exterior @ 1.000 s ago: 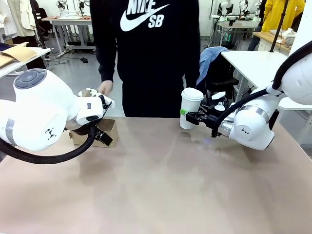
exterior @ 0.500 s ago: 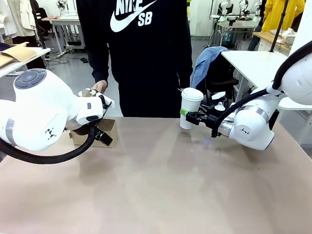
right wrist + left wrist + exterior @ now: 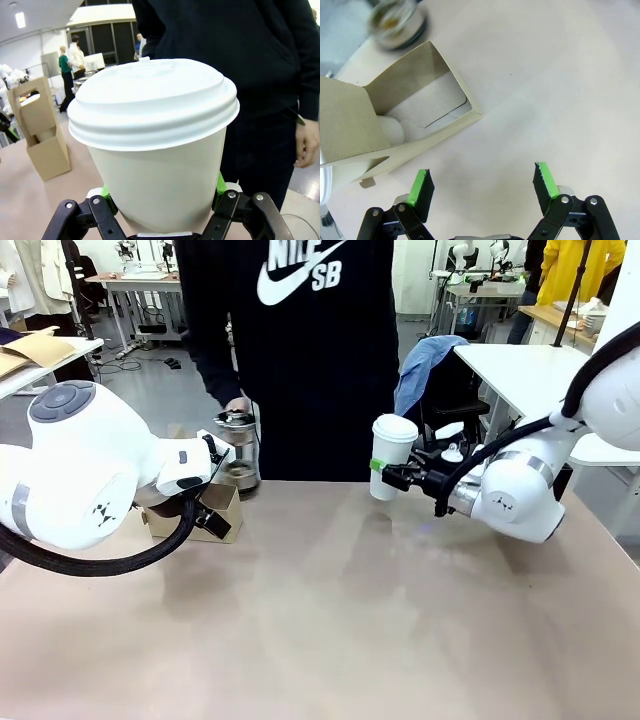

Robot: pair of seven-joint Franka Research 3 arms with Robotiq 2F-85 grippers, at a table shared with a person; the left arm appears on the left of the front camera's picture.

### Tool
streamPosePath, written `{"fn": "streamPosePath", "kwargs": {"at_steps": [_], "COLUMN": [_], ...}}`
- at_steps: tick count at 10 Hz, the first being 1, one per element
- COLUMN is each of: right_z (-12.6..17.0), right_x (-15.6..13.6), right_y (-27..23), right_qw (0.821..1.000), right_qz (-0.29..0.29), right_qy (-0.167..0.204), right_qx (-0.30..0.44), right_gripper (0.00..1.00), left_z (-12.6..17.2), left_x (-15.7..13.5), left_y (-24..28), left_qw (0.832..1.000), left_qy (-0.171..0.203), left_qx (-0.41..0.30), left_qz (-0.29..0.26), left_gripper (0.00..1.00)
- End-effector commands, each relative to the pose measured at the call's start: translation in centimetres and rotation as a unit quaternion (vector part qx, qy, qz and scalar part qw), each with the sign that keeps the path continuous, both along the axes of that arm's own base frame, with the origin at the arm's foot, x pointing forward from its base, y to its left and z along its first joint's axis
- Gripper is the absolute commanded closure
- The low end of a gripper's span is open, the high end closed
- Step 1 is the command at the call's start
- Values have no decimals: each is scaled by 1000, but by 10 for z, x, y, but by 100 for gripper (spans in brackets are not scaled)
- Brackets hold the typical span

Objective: Pour a drink into a cup and package it in a carrier.
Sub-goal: When a person places the Paper Cup Lid on the 600 ml Paper Cup , lift the 600 ml Paper Cup.

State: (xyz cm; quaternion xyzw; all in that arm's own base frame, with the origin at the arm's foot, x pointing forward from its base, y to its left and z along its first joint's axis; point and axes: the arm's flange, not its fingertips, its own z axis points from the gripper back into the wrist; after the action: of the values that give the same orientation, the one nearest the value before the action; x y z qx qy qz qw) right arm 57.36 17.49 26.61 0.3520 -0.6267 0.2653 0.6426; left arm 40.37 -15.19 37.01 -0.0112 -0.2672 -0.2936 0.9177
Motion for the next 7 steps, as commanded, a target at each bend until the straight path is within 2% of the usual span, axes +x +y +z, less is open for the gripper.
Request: {"fn": "streamPosePath", "kwargs": {"at_steps": [1,3,4,5,7], "right_z": [68,135,153,188,226], "right_x": [-9,-24,-29,-48,-79], "right_y": [4,15,15,13,10], "right_qw": [1000,999,998,998,996], "right_qz": [5,14,20,42,73], "right_qy": [16,17,13,11,10], "right_qx": [-21,-49,-53,-54,-57], "right_gripper": [20,20,20,20,20], "left_z": [0,0,0,0,0], "left_x": [0,0,0,0,0], "left_y": [0,0,0,0,0], "left_qw": [1000,1000,1000,1000,1000], "left_qy": [0,0,0,0,0], "left_qx": [-1,-1,-1,-1,-1], "left_qz": [0,0,0,0,0], "left_gripper": [0,0,0,0,0]}}
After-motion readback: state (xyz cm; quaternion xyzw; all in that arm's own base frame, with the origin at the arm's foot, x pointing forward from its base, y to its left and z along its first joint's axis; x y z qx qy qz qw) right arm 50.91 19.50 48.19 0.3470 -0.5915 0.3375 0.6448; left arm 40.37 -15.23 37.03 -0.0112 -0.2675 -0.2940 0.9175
